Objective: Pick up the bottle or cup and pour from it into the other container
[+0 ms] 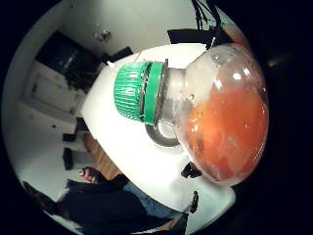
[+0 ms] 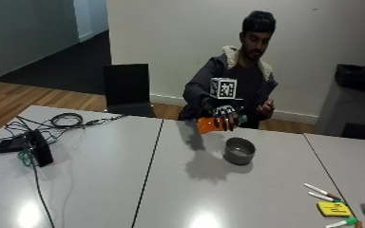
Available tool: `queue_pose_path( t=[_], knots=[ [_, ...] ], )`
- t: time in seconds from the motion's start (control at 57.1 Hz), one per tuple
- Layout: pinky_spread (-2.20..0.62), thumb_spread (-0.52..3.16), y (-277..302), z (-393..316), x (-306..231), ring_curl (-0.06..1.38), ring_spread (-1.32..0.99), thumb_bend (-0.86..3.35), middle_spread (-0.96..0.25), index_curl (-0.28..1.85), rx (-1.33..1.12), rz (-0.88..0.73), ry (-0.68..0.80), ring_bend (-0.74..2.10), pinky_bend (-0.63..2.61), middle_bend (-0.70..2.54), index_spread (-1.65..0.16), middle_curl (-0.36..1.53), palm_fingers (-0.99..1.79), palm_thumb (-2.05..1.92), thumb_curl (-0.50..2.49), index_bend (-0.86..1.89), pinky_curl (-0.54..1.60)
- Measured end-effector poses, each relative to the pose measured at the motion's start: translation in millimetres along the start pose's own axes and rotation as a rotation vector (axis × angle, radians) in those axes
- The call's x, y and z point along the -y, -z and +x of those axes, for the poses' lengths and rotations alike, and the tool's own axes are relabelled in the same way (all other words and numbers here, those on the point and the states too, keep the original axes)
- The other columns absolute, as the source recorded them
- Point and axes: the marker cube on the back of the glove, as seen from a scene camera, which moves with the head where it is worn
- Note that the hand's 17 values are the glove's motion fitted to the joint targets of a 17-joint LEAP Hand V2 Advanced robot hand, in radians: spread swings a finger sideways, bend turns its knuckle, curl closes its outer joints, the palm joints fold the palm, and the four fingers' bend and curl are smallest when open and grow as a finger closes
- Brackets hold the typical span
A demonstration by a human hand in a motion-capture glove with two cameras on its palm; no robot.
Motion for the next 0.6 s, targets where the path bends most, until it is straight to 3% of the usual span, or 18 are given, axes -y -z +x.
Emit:
queue_pose_path(
  t=[0.175, 0.403, 0.525, 0.595],
  knots=[
    [0.05, 0.66, -6, -23, 21, 0.39, -0.18, -0.03, -0.29, 0.27, -0.381, -0.008, 0.132, 0.47, 0.39, 0.31, -0.31, 0.43, 1.10, 0.95, 0.50, 0.11, 0.32],
    [0.05, 0.65, -19, -59, 16, 0.39, -0.18, -0.03, -0.29, 0.27, -0.715, -0.053, 0.286, 0.46, 0.39, 0.31, -0.31, 0.43, 1.10, 0.96, 0.50, 0.11, 0.33],
    [0.05, 0.66, -22, -51, 59, 0.39, -0.18, -0.03, -0.30, 0.27, -0.906, -0.027, 0.389, 0.46, 0.38, 0.31, -0.31, 0.43, 1.10, 0.96, 0.50, 0.11, 0.32],
    [0.05, 0.66, -30, -64, 51, 0.39, -0.19, -0.03, -0.30, 0.27, -0.977, -0.039, 0.411, 0.46, 0.38, 0.30, -0.31, 0.43, 1.09, 0.96, 0.50, 0.11, 0.33]
  ],
)
